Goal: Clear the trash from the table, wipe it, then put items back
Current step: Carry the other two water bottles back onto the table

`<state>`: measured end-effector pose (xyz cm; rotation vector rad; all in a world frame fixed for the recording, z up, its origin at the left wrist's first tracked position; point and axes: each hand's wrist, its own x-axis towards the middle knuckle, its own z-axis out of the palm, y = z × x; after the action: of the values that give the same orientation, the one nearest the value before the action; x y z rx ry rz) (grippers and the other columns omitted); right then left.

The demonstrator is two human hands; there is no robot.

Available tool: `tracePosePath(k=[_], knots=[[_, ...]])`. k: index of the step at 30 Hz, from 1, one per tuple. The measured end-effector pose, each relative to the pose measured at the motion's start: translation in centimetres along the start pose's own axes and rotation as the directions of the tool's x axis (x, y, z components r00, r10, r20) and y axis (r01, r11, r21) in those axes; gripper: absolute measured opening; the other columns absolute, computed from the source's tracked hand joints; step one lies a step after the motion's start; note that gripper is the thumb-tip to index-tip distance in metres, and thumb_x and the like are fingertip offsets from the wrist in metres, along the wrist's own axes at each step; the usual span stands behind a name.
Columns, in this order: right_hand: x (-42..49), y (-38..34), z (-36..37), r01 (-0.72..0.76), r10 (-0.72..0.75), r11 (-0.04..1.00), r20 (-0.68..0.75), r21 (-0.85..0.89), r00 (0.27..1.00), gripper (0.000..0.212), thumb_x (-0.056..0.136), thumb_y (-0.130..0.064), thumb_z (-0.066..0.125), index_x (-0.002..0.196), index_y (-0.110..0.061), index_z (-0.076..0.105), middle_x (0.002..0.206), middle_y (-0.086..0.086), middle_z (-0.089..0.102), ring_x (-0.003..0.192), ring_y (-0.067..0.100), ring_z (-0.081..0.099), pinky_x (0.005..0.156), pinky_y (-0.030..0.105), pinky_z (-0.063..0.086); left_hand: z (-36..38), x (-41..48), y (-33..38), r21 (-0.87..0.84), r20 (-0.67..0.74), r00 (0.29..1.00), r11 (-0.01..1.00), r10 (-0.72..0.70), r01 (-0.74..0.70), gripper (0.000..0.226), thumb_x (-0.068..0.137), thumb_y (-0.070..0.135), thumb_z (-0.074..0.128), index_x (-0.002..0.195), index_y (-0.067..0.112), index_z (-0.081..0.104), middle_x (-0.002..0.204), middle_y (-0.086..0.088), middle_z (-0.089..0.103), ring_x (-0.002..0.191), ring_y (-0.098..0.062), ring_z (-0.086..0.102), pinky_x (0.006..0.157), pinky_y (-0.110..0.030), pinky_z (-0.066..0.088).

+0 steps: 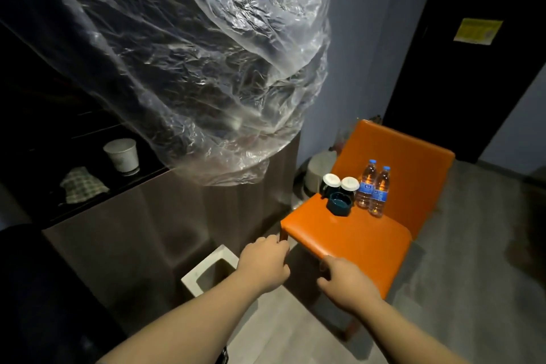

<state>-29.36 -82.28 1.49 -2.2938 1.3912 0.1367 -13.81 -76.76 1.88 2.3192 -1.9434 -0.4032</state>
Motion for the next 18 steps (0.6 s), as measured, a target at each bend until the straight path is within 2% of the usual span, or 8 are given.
tracePosePath(k=[3,10,15,18], knots=[[4.0,1.0,-0.9,-0.015,0.015,1.000,0.042,0.001,0.999,0.018,0.090,-0.029,0.053,0.106,-0.020,0.054,0.104,-0.001,0.057,0.094,0.014,0.057,0.080,0.027,0.050,0.1,3.8,-0.1,-0.001,0.024,0.999,1.000,-0.027,0.027,0.030,0.091,0.025,0.048,0.120,0.019,0.053,0.118,-0.003,0.053,0.107,-0.021,0.052,0.087,-0.034,0.048],[14.1,5.4,-3.7,-0.004,0.005,1.000,0.123,-0.002,0.992,0.031,0.092,-0.029,0.050,0.122,-0.022,0.050,0.122,0.003,0.053,0.106,0.018,0.053,0.077,0.024,0.042,0.0,14.1,1.1,0.000,0.040,0.995,0.996,-0.091,0.091,0.030,0.091,0.027,0.046,0.119,0.019,0.054,0.116,-0.003,0.052,0.106,-0.023,0.052,0.086,-0.036,0.049],[21.4,10.0,-7.0,0.037,-0.033,0.999,0.158,-0.022,0.987,0.033,0.092,-0.027,0.046,0.124,-0.021,0.050,0.125,0.003,0.052,0.112,0.020,0.052,0.087,0.030,0.045,0.1,22.0,3.4,-0.014,0.080,0.984,0.987,-0.157,0.159,0.031,0.092,0.027,0.043,0.122,0.020,0.051,0.118,-0.004,0.051,0.108,-0.024,0.051,0.087,-0.038,0.048],[25.1,12.5,-8.7,0.061,-0.052,0.997,0.189,-0.043,0.981,0.035,0.092,-0.029,0.046,0.125,-0.021,0.049,0.127,0.003,0.051,0.115,0.021,0.050,0.085,0.030,0.043,0.2,26.4,4.9,-0.036,0.090,0.978,0.981,-0.187,0.190,0.035,0.092,0.028,0.045,0.127,0.021,0.050,0.122,-0.003,0.050,0.111,-0.024,0.050,0.088,-0.037,0.047]])
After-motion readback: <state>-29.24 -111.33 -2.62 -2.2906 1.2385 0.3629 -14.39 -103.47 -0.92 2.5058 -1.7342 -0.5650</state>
